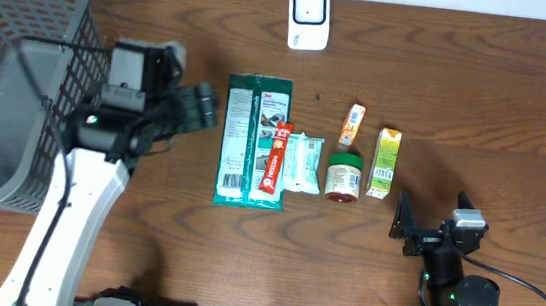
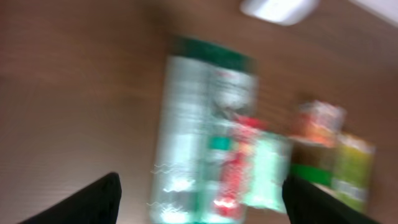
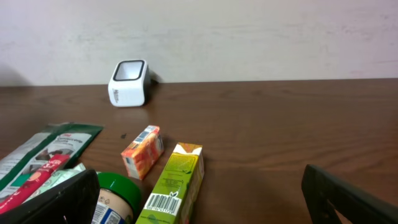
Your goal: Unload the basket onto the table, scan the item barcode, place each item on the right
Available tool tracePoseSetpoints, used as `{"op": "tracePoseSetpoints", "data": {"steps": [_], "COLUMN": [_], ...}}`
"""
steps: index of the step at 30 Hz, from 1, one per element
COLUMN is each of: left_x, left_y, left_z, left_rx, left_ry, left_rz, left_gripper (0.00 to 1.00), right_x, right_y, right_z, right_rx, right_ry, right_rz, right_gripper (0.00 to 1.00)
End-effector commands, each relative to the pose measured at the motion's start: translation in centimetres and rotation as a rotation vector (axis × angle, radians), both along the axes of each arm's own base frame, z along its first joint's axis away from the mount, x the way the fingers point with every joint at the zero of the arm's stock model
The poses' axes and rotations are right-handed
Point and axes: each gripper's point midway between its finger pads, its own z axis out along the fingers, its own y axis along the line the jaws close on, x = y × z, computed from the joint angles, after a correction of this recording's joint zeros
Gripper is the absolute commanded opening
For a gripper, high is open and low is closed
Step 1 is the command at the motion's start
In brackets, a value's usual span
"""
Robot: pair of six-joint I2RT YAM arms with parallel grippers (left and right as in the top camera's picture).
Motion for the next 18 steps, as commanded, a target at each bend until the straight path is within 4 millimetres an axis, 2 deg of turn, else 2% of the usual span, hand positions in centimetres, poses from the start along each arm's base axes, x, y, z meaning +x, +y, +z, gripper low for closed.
{"op": "tracePoseSetpoints", "data": {"steps": [1,3,6,18], "left_x": [-1.3,-2.5,-3.2,-3.2], "left_y": [9.2,11.0,12.1,12.3], "left_z": [1.5,1.4,1.0,1.0], "left_rx": [0.351,0.376,0.38,0.38], "left_ry": [-0.016,0.019,0.051,0.054], "left_rz": [0.281,0.329,0.359,0.366], "left_gripper": [0.84,0.84,0.84,0.84], "right_x": [0.0,0.0,0.0,0.0], "right_y": [0.2,0.2,0.2,0.2], "right_z": [-0.1,-0.1,-0.1,-0.1], "right_rx": [0.013,0.013,0.013,0.013], "right_ry": [0.003,0.003,0.004,0.004], "right_rz": [0.009,0.009,0.009,0.009], "right_gripper": [0.99,0.99,0.99,0.99]}}
